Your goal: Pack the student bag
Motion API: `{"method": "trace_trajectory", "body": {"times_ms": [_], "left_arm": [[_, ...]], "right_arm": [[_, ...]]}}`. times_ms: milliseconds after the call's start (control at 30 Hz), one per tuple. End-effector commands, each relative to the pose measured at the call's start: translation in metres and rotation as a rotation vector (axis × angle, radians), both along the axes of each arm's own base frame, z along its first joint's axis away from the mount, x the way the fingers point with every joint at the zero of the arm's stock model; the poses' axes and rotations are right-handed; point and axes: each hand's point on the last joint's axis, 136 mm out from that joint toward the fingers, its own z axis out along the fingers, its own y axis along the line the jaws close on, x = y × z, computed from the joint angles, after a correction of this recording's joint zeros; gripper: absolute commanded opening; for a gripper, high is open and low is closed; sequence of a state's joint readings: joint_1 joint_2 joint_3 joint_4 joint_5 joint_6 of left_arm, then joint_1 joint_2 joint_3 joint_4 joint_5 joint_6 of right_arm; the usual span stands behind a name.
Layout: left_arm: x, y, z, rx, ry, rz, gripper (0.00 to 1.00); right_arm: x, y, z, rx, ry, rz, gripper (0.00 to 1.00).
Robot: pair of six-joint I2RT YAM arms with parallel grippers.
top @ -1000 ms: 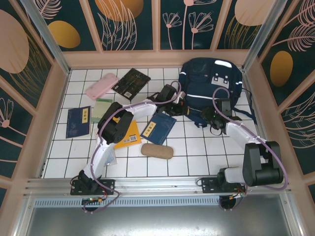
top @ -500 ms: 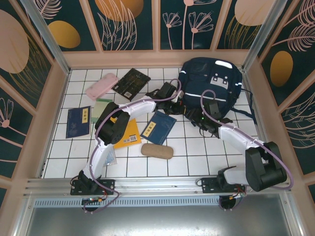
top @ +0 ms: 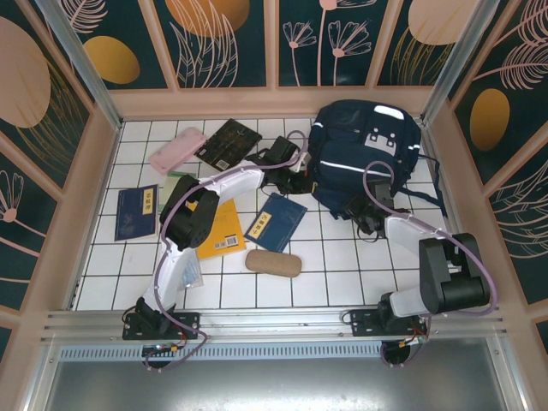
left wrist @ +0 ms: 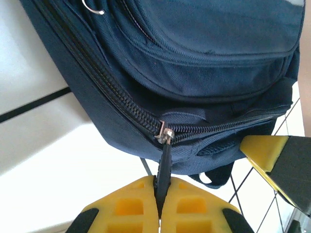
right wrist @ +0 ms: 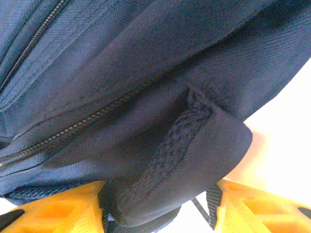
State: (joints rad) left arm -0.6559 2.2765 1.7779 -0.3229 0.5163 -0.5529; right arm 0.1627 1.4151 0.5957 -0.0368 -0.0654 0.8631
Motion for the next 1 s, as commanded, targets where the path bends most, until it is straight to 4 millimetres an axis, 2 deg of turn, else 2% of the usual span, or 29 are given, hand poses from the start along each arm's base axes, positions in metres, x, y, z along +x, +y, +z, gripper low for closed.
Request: {"method": "trace_trajectory", "body": {"times_ms": [0, 233, 333, 433, 600, 667, 800, 967], "left_arm": [[0.044, 0.049, -0.004, 0.089, 0.003, 0.156, 0.00], [0.070, 0.068, -0.019, 0.033, 0.077, 0.235, 0.00], [0.078, 0.071, -0.017, 0.057, 0.011, 0.201, 0.00], [0.077, 0.074, -0.017, 0.109, -0.060, 0.125, 0.00], [0.072, 0.097, -0.028, 0.330, -0.192, 0.059, 0.00], [0.067, 0.099, -0.025, 0.366, -0.238, 0.047, 0.00], [0.053, 0.087, -0.012, 0.363, -0.322, 0.032, 0.00], [0.022, 0.043, 0.010, 0.284, -0.367, -0.059, 0.00]], "right_arm": [[-0.013, -0.035, -0.021, -0.097, 0.073, -0.094, 0.56], [-0.014, -0.044, -0.023, -0.124, 0.081, -0.108, 0.56], [-0.012, -0.044, -0.023, -0.121, 0.079, -0.092, 0.56], [-0.007, -0.041, -0.022, -0.120, 0.075, -0.064, 0.56], [0.003, -0.043, -0.019, -0.151, 0.080, -0.039, 0.56], [0.006, -0.046, -0.018, -0.164, 0.082, -0.035, 0.56], [0.017, -0.055, -0.013, -0.201, 0.083, -0.038, 0.56], [0.031, -0.075, 0.004, -0.246, 0.063, -0.061, 0.56]]}}
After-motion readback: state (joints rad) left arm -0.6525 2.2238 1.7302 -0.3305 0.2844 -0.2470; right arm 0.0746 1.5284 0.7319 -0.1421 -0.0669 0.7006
